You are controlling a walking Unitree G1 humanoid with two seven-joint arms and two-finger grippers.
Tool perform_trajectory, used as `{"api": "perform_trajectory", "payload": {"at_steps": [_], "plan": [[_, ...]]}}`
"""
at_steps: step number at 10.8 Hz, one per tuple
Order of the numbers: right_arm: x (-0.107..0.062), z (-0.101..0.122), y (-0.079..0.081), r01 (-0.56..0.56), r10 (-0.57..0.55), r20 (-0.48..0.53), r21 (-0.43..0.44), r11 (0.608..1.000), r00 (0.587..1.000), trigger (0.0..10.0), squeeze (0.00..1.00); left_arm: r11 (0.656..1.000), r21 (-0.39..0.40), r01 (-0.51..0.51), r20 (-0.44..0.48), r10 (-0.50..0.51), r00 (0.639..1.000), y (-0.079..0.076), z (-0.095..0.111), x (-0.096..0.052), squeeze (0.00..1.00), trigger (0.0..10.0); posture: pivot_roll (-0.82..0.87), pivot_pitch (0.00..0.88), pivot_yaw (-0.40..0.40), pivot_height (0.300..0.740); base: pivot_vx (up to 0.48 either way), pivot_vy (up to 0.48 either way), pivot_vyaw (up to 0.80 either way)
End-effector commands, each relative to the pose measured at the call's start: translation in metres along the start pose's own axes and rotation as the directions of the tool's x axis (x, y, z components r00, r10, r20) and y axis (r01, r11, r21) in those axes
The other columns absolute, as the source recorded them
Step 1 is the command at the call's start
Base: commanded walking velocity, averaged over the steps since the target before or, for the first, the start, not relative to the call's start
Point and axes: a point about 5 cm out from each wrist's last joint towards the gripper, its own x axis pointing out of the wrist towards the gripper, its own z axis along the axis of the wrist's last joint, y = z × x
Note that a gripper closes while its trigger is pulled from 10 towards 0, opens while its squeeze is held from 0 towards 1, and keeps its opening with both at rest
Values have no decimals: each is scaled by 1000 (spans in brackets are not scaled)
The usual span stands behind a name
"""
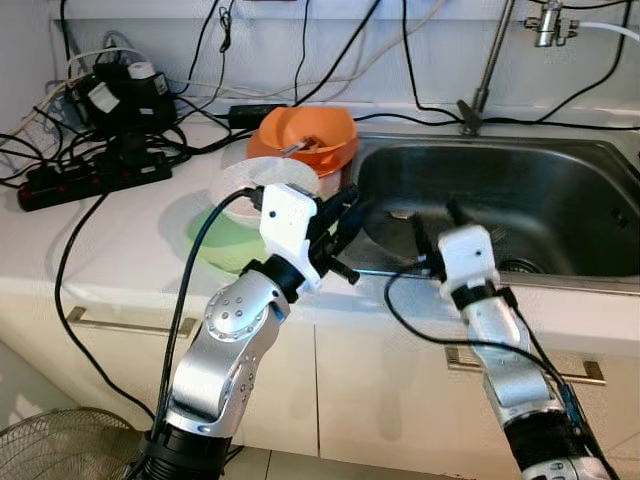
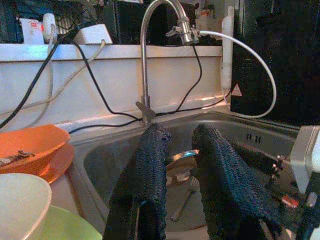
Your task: Kitchen organization
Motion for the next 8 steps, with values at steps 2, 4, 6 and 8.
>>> {"api": "perform_trajectory", "payload": {"at_steps": [2, 4, 6, 8], "plan": [[7, 17, 11, -58, 58, 75, -1, 998, 995, 10000, 0, 1000, 5, 20, 7, -20, 1000, -2, 4, 0, 0, 10000, 44, 9, 89, 740, 0, 0, 0], [6, 27, 22, -156, 151, 127, 23, 988, 980, 10000, 0, 1000, 13, 19, 7, -19, 1000, -2, 5, 0, 0, 10000, 42, 10, 91, 740, 0, 0, 0], [2, 23, 16, -152, 151, 109, 2, 988, 983, 10000, 0, 999, 29, 22, -11, -22, 1000, -1, 2, -1, 0, 10000, 43, 11, 90, 740, 0, 0, 0], [1, 22, 2, -111, 110, 99, 2, 994, 989, 10000, 0, 999, 33, 26, -20, -25, 999, -1, 0, -1, 0, 10000, 42, 11, 90, 740, 0, 0, 0]]}}
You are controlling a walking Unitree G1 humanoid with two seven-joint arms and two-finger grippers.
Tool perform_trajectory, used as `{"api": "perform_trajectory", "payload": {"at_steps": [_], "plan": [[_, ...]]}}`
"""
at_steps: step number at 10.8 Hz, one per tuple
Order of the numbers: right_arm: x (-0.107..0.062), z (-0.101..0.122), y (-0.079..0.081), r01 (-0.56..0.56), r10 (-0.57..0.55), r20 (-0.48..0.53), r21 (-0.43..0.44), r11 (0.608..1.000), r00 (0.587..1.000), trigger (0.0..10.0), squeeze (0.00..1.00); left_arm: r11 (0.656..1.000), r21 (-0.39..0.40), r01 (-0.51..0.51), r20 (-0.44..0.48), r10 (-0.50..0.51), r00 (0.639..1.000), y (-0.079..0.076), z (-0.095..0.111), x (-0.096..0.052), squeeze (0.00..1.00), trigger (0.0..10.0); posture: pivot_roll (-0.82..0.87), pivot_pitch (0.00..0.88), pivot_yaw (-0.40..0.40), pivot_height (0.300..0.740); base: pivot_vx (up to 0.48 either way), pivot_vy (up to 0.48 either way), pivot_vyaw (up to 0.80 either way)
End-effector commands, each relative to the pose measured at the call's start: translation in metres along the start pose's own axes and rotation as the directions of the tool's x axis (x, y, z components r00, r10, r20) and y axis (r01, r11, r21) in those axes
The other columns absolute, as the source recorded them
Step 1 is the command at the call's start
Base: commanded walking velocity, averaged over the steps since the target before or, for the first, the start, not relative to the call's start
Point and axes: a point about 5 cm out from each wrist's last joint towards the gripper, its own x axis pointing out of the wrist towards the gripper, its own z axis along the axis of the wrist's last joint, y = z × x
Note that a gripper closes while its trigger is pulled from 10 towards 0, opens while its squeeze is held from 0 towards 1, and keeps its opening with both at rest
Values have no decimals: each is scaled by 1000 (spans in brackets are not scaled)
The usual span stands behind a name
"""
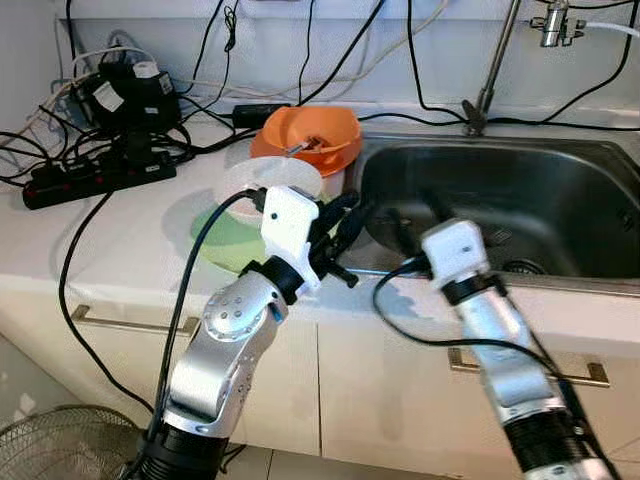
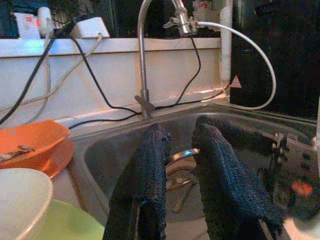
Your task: Kitchen organization
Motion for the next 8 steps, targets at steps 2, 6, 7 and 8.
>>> {"api": "perform_trajectory", "payload": {"at_steps": [2, 6, 7, 8], "plan": [[-6, 2, -6, -3, 3, 8, 16, 1000, 1000, 10000, 0, 1000, 23, 6, 6, -6, 1000, 0, 2, 0, 0, 10000, 35, 13, 92, 740, 0, 0, 0], [-15, 5, 4, -146, 143, 36, 72, 987, 989, 10000, 0, 999, 32, -7, 5, 7, 1000, 4, 2, -2, 0, 10000, 38, 15, 95, 740, 0, 0, 0], [-16, 8, 7, -176, 172, 48, 93, 980, 984, 10000, 0, 999, 32, -6, 4, 6, 1000, 4, 1, -1, 0, 10000, 37, 14, 95, 740, 0, 0, 0], [-17, 9, 11, -211, 206, 52, 108, 972, 977, 10000, 0, 1000, 31, -5, 3, 5, 1000, 4, 1, -1, 0, 10000, 38, 12, 95, 740, 0, 0, 0]]}}
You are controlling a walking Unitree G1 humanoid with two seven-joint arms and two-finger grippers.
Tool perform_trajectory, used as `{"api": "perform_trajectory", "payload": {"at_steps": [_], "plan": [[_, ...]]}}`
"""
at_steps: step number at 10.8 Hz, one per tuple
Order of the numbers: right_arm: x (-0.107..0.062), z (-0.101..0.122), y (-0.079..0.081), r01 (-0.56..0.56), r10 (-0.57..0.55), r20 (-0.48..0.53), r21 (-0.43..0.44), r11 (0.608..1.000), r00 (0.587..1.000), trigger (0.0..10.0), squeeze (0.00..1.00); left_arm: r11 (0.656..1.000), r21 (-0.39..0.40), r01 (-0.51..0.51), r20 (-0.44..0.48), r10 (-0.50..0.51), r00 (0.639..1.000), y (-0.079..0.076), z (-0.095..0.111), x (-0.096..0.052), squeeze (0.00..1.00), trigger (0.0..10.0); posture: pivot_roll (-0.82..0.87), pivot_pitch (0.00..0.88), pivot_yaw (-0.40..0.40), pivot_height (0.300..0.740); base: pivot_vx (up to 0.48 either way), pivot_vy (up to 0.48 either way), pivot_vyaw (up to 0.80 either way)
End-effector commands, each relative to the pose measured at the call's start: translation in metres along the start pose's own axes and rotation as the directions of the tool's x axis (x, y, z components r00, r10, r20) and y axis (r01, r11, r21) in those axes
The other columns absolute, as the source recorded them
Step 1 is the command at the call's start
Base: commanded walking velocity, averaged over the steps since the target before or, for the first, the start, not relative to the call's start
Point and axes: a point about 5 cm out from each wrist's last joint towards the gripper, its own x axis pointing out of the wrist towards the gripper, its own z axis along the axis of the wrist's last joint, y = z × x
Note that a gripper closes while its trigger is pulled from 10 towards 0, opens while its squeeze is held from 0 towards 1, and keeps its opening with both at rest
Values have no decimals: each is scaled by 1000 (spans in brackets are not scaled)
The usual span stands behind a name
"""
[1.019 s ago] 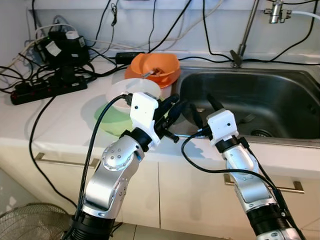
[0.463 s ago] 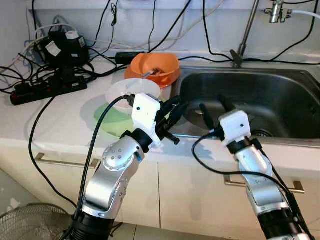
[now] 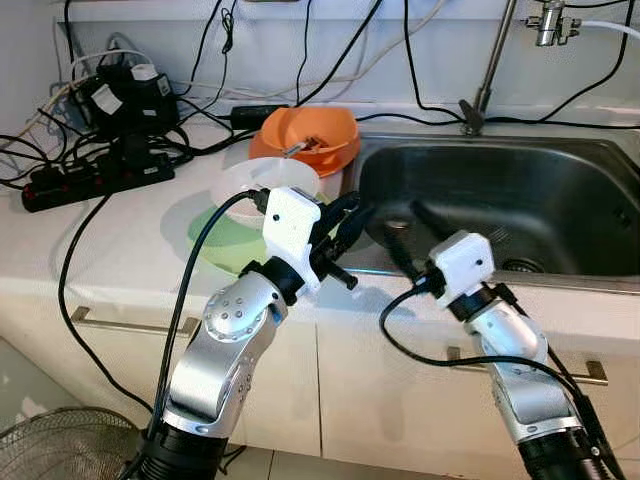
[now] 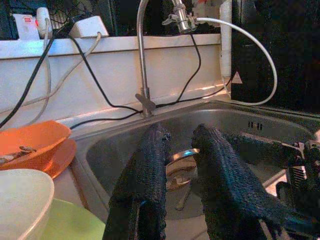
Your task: Kitchen organization
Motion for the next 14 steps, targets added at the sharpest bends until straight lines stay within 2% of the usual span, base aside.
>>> {"api": "perform_trajectory", "payload": {"at_steps": [1, 5, 7, 9, 11, 14], "plan": [[-1, 3, 5, -43, 42, 10, 19, 999, 999, 10000, 0, 1000, 11, 2, 11, -2, 1000, 1, 2, 0, 0, 10000, 37, 8, 95, 740, 0, 0, 0], [2, 4, 18, -133, 133, 13, 49, 990, 991, 10000, 0, 1000, 11, 1, 8, -1, 1000, 2, 0, -2, 0, 10000, 36, 0, 91, 740, 0, 0, 0], [12, 6, 29, -130, 128, 28, 57, 990, 991, 10000, 0, 1000, 5, 19, 3, -19, 1000, -1, 0, -2, 0, 10000, 44, 0, 86, 740, 0, 0, 0], [13, 5, 32, -140, 139, 25, 55, 989, 990, 10000, 0, 999, -3, 33, -6, -33, 999, -3, -2, -3, 0, 10000, 49, 0, 81, 740, 0, 0, 0], [17, 5, 31, -107, 106, 22, 36, 994, 994, 10000, 0, 999, -13, 49, -26, -49, 998, -6, -5, -4, 0, 10000, 53, 8, 77, 740, 0, 0, 0], [23, 4, 16, 26, -25, 10, -24, 999, 1000, 10000, 0, 996, -22, 89, -49, -90, 995, -11, -8, -4, 0, 10000, 50, 12, 81, 740, 0, 0, 0]]}}
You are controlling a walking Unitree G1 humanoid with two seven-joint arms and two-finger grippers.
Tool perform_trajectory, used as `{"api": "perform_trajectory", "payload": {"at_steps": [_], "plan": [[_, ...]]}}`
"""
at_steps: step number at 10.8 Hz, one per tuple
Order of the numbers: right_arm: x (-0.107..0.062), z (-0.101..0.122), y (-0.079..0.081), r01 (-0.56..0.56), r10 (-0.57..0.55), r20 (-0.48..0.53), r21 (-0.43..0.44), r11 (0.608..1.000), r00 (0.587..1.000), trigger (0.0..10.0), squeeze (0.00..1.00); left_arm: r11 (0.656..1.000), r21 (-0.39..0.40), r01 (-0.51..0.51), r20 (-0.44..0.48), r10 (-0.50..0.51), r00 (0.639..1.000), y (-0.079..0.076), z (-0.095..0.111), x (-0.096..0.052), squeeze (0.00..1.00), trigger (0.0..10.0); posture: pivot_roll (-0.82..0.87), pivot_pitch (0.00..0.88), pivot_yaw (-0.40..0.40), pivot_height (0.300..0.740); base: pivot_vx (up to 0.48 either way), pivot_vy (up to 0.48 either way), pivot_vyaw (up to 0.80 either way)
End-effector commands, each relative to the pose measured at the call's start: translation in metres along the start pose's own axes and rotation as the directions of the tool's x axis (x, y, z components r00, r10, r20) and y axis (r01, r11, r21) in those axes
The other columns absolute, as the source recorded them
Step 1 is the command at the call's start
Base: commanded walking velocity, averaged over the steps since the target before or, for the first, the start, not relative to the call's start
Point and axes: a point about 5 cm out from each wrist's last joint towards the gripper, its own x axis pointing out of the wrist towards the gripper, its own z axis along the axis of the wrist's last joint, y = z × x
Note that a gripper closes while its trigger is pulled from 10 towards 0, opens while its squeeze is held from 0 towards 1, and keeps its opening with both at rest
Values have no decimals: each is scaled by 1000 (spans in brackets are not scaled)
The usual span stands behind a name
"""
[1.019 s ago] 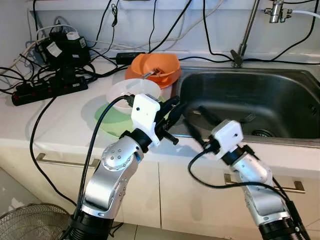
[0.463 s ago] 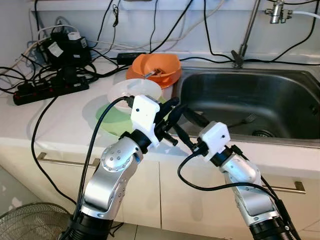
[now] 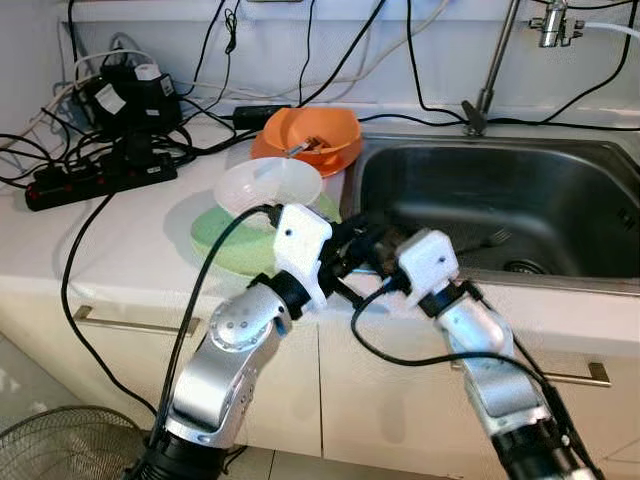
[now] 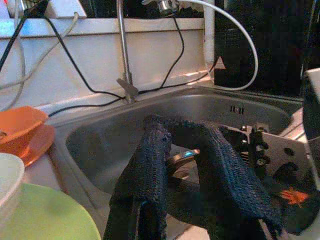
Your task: Kitchen organization
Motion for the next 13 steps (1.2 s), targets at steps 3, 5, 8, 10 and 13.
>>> {"api": "perform_trajectory", "payload": {"at_steps": [3, 5, 8, 10, 13], "plan": [[3, 1, -8, 55, -55, 10, -18, 998, 998, 6980, 0, 1000, 8, 6, 13, -6, 1000, 1, 5, 0, 0, 10000, 51, 12, 82, 740, 0, 0, 0], [3, -1, -7, 59, -59, 5, -28, 998, 998, 0, 0, 1000, 16, -8, 24, 8, 1000, 3, 7, 1, 0, 10000, 52, 11, 83, 740, 0, 0, 0], [1, -6, -9, 65, -66, -12, -38, 997, 998, 0, 0, 999, 23, -25, 35, 24, 999, 5, 9, 1, 0, 10000, 55, 15, 84, 740, 0, 0, 0], [0, -10, -8, 69, -70, -27, -36, 997, 997, 0, 0, 999, 25, -32, 38, 31, 999, 6, 9, 1, 0, 10000, 55, 15, 84, 740, 0, 0, 0], [-2, -13, -7, 73, -74, -32, -35, 997, 997, 0, 0, 998, 32, -60, 46, 59, 997, 11, 10, 2, 0, 10000, 55, 10, 84, 740, 0, 0, 0]]}}
